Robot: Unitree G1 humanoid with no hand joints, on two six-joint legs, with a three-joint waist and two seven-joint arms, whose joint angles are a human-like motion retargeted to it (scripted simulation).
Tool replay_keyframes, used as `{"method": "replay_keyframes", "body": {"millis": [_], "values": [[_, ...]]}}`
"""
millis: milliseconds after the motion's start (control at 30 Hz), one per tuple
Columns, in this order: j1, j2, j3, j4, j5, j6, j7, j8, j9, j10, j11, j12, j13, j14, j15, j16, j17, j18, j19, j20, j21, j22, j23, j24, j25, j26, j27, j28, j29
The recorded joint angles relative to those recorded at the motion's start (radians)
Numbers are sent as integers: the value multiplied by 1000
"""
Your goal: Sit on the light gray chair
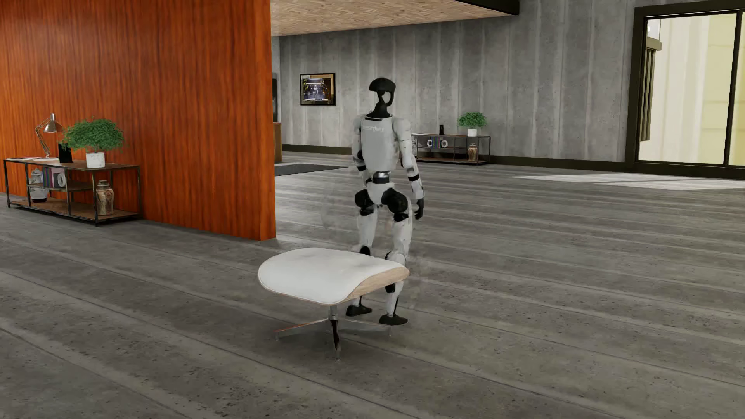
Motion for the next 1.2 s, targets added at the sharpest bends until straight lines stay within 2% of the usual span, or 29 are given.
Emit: {"method": "replay_keyframes", "body": {"millis": [33, 67, 100, 133, 167, 233, 300, 367, 567, 633, 733, 833, 933, 1033, 1100, 1167, 1200], "values": [[-1, -2, -3, -1, 1, 2, 2, 1, 4, 1, 1, -8, -17, -1, 3, 0, -30, 3, -3, -8, 13, -16, -9, 26, 25, -8, 22, 10, -7], [4, -1, -4, 0, -2, 2, 6, -3, 4, 0, 4, -19, -21, -3, 2, 28, -70, 2, 2, -13, 27, -21, -37, 11, 14, 4, 33, 20, 9], [0, -3, -3, 2, -5, 0, 8, -5, 1, 1, 3, -33, -26, -1, 2, 61, -112, -4, 7, -15, 38, -24, -60, 7, -22, -6, 9, -11, 38], [-2, -4, -3, 1, -4, -1, 11, -9, 0, 3, 3, -45, -30, -2, 2, 95, -149, -4, 5, -21, 38, -35, -76, 39, -58, -24, -12, -49, 54], [3, 4, -3, 0, -3, -3, 13, -12, 2, 3, 1, -52, -32, -2, 1, 123, -176, -3, 2, -33, 30, -36, -70, 59, -74, -32, -19, -56, 63], [7, 9, -2, -1, -3, -2, 12, -13, 0, 2, 1, -63, -37, -2, -1, 149, -198, 0, 4, -19, 13, 26, -2, 65, -49, -49, -1, 8, 14], [15, 16, -2, -2, -6, 0, 14, -21, -3, -2, 0, -68, -38, -3, -4, 145, -196, -1, 8, 14, -11, 131, 76, 18, -5, -36, 26, 119, -60], [11, 21, -3, -4, -6, 0, 13, -25, -8, 6, 0, -65, -30, -4, -7, 138, -190, 1, 6, 36, -25, 196, 112, -30, 3, -18, 37, 187, -97], [15, 20, -2, -2, -5, 2, 12, -22, -12, -3, 0, -10, 9, -1, -8, 119, -142, -3, 5, 19, -15, 106, 36, 24, -38, -46, 7, 106, -46], [13, 19, -2, 0, -3, 3, 13, -21, -6, -1, 0, -5, 5, 2, -6, 93, -106, -4, 3, 15, 1, 90, 26, 20, -40, -46, 8, 89, -37], [-1, 16, 0, 1, 0, 2, 9, -18, 19, 19, 0, -17, -12, 3, 3, 62, -64, -1, -3, -5, 37, 69, -1, -2, -29, -20, 20, 69, -7], [-29, 2, 0, 4, 7, 1, 4, -18, 67, 67, 25, -53, -53, 2, 7, 59, -70, 3, -12, -41, 69, 21, -42, -22, -20, 4, 26, 25, 35], [-102, -67, 7, 8, 8, 0, -2, -2, 124, 160, 112, -116, -126, -8, -3, 67, -103, 10, -22, -103, 139, -39, -96, 4, -49, 17, 11, 6, 117], [-240, -163, 9, 29, 4, 0, -16, 17, 212, 328, 216, -211, -213, -35, -14, 93, -129, -7, -16, -187, 212, -106, -161, 30, -81, 6, -3, 1, 144], [-341, -262, 10, 47, -5, -2, -17, 28, 284, 418, 305, -283, -289, -47, -21, 120, -148, -22, 2, -228, 275, -154, -214, 26, -93, 0, -13, 13, 152], [-425, -347, 9, 58, -17, -5, -20, 35, 367, 483, 380, -351, -370, -50, -51, 142, -164, -38, 9, -276, 373, -194, -259, 21, -115, -4, -20, 71, 117], [-478, -393, 10, 53, -28, -15, -34, 63, 420, 527, 430, -387, -434, -62, -109, 150, -179, -40, 8, -299, 363, -198, -262, 31, -111, -85, -102, 66, 164]]}}
